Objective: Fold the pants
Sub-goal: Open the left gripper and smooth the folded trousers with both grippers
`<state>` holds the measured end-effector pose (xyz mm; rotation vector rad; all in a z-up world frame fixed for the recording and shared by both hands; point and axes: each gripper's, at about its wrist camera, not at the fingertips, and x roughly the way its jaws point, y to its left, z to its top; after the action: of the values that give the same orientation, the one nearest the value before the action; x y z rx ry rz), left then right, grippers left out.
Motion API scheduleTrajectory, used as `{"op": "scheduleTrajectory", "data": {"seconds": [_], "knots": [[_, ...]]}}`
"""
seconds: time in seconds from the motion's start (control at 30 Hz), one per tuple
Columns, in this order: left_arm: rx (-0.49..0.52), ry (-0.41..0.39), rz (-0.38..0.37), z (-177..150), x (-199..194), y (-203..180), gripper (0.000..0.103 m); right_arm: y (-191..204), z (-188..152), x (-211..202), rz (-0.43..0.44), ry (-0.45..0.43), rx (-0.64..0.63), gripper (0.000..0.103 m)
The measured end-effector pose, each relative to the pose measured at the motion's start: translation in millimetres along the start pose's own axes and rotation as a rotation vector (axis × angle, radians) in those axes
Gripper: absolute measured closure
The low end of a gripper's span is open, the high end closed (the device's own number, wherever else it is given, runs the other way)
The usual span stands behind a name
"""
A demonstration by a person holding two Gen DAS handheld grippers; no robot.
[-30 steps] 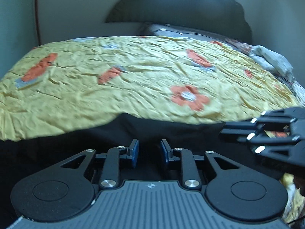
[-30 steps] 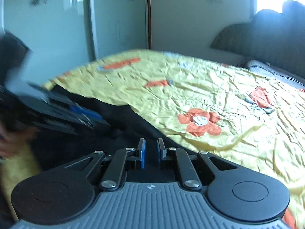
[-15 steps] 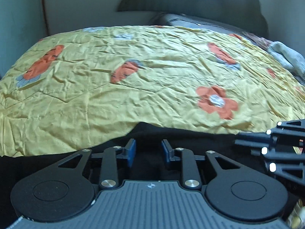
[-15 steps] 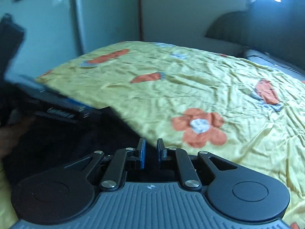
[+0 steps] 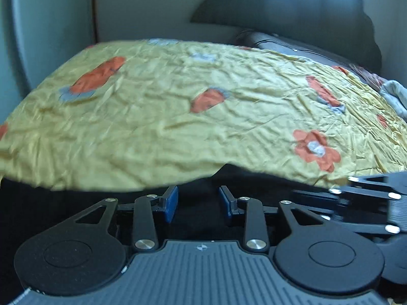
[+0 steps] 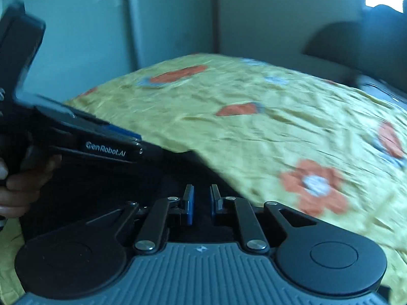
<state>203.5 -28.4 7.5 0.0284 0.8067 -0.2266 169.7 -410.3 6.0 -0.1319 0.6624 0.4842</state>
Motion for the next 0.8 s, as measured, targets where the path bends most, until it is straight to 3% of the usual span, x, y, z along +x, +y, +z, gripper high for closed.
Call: {"op": "scheduleTrajectory", "data": {"seconds": [0.1, 0.17, 0.23, 0.3, 0.4, 0.5, 0.57, 0.67, 0.73, 0.8], "knots": [[-0.027, 0.034, 0.001, -10.7, -0.6, 14.1, 0.062, 10.9, 9.4, 36.9, 0.042, 0.069, -0.032, 0.091], [-0.031, 0.059, 0.027, -15.3, 1.9, 19.3, 0.063, 9.4, 17.1, 56.6, 0.032, 0.052, -0.020, 0.091], [-0.022, 0.033, 0.029, -18.6, -7.6, 23.7, 0.063, 1.4, 27.8, 64.6, -0.006, 0.039, 0.062, 0.091], [-0.014, 0.006, 0.039, -20.8, -18.6, 27.1, 0.061, 5.6, 33.1, 53.5, -0.037, 0.001, 0.072, 0.090], [0.000, -0.005, 0.045, -27.8, -29.2, 31.3, 0.057, 25.9, 26.8, 30.8, 0.066, -0.006, 0.039, 0.090], [0.016, 0.015, 0.049, -39.4, -27.2, 34.7, 0.053, 53.3, 12.8, 26.9, 0.113, 0.047, -0.038, 0.089], [0.039, 0.023, 0.082, -46.6, -19.7, 35.5, 0.050, 65.4, 5.4, 39.5, 0.088, 0.080, -0.074, 0.089], [0.075, -0.025, 0.154, -50.4, -31.9, 34.9, 0.050, 66.5, 10.0, 46.9, 0.048, 0.043, -0.002, 0.085], [0.069, -0.058, 0.162, -49.6, -45.1, 42.2, 0.050, 73.3, 13.5, 38.0, 0.012, 0.001, 0.001, 0.078], [0.045, -0.067, 0.161, -50.3, -52.5, 53.3, 0.048, 83.1, 11.8, 27.6, 0.076, -0.018, -0.003, 0.078]]}}
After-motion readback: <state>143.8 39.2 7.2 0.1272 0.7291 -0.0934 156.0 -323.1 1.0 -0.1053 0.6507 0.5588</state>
